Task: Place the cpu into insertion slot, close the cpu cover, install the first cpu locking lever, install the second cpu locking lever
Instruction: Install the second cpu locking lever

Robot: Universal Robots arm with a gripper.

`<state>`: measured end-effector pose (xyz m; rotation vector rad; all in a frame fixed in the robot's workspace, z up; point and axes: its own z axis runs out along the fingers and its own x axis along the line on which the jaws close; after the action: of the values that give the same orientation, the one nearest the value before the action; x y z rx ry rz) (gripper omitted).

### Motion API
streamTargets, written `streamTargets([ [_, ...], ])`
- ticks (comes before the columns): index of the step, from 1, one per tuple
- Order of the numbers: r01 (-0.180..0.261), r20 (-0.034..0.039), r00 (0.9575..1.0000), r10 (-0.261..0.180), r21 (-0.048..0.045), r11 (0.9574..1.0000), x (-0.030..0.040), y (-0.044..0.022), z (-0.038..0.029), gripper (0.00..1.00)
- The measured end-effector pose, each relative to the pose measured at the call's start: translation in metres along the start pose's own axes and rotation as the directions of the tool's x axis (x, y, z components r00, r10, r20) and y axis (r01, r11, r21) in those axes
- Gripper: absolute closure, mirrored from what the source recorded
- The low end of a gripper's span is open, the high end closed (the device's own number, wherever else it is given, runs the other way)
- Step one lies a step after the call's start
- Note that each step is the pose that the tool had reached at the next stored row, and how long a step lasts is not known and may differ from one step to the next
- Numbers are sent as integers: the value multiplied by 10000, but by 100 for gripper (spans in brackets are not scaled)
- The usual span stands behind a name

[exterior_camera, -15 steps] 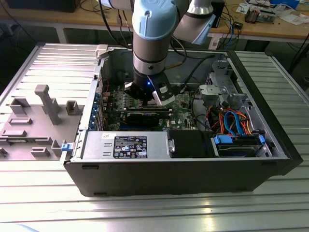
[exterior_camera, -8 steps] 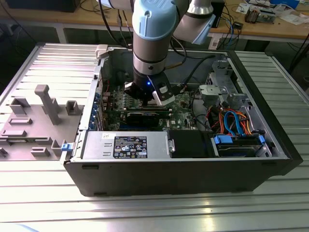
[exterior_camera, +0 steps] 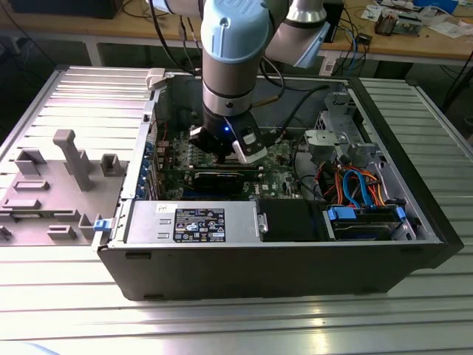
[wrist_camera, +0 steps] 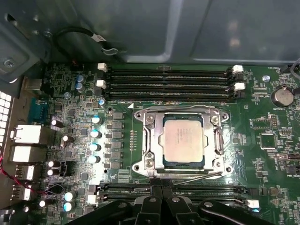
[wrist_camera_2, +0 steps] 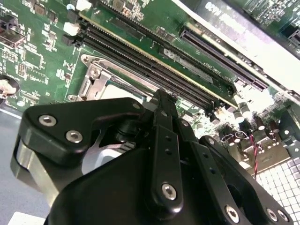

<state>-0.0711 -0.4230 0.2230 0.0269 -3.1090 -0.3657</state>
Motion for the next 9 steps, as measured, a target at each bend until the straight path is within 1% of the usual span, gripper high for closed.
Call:
streamTargets([
  [2, 0, 0, 10000, 0, -6, 10000, 53, -2, 10, 89],
  [3, 0, 1, 10000, 0, -7, 10000, 64, -3, 15, 89],
  [5, 0, 0, 10000, 0, -29, 10000, 89, -12, 54, 89],
  [7, 0, 0, 10000, 0, -48, 10000, 116, -17, 75, 89],
  [9, 4, 2, 10000, -4, -155, 9999, 127, -21, 94, 89],
])
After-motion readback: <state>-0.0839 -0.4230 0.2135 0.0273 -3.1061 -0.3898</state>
